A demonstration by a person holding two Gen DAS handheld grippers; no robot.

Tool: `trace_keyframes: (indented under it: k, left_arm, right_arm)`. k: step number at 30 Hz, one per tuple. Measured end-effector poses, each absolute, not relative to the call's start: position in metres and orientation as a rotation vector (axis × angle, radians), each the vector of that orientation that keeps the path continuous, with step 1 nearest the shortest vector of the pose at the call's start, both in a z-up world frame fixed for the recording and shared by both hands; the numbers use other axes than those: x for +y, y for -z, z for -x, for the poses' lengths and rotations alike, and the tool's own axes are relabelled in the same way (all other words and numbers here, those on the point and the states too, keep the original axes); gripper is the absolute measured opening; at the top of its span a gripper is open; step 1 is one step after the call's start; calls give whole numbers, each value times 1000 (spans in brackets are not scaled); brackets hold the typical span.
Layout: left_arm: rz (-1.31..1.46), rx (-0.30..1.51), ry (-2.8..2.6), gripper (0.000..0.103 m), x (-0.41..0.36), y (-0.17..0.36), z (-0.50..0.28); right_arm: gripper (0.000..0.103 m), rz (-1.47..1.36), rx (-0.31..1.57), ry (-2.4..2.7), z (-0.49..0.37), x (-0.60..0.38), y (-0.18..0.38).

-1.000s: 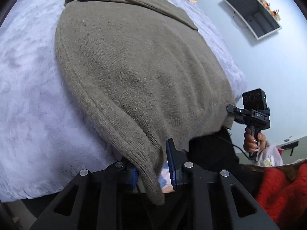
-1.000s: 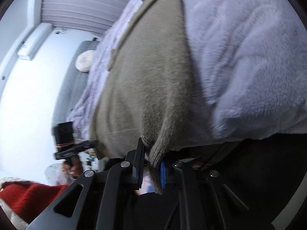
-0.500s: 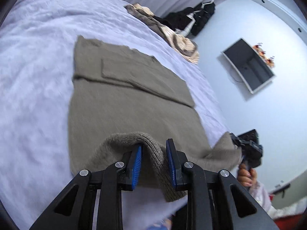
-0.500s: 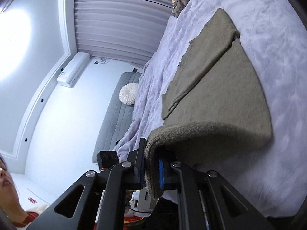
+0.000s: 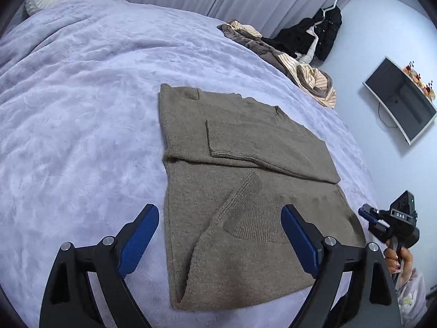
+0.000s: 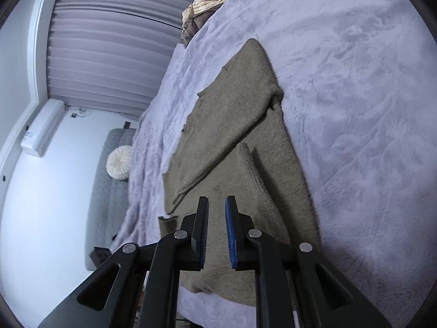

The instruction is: Fold small clothes

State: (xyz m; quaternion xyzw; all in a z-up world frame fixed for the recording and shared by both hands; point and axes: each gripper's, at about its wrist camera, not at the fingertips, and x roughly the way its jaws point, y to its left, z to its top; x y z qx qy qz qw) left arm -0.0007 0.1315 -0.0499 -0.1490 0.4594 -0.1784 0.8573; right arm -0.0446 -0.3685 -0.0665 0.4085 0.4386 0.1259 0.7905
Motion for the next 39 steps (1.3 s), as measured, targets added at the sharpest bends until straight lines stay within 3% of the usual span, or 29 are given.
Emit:
trace_keyframes:
  k: [1, 2, 4, 10, 14, 15, 16, 17, 18, 19, 31, 34, 36, 37, 39]
  left_arm:
    - [288, 987, 397, 91, 127, 52, -4]
    - [272, 1010, 420, 91, 122, 53, -7]
    - [241, 1059, 457, 91, 109, 60, -16]
    - [127, 1153, 519, 91, 66, 80, -41]
    - [51, 1184, 511, 87, 48, 90, -49]
    - [44, 1184, 514, 65, 45, 91, -49]
    - [34, 1193, 521, 35, 42, 92, -50]
    - [25, 1210, 525, 23, 40, 95, -51]
    - [32, 1215, 534, 15, 39, 95, -51]
    - [40, 1202, 533, 15, 39, 94, -50]
    - [161, 836, 471, 15, 84, -17, -58]
    - [154, 861, 483, 15, 85, -20, -77]
    - [159, 910, 483, 21, 86, -12, -81]
    - [158, 946, 489, 54, 85, -4, -82]
    - [143, 960, 460, 97, 84, 10, -76]
  right_arm:
    - [25, -802, 956, -252, 43, -368, 61]
    - [49, -723, 965, -231, 40, -363, 54]
    - [68, -585, 971, -212, 33, -355, 42]
    - [68, -416, 1043, -200, 11, -336, 45]
    - [59, -310, 1115, -197, 7, -324, 63]
    - [55, -278, 1133, -189, 6, -319, 67]
    - [45, -240, 1149, -181, 4, -314, 70]
    - [27, -198, 1159, -173, 3, -308, 72]
    - [15, -157, 1162, -166, 3, -303, 74]
    - [6, -131, 1157, -156, 7, -300, 72]
    - [6, 28, 833, -127, 12, -281, -24]
    - [6, 62, 807, -131, -12, -268, -36]
    - [6, 35, 822, -156, -24, -267, -35]
    - [6, 32, 836, -162, -26, -268, -33]
    - [6, 30, 867, -161, -23, -270, -21]
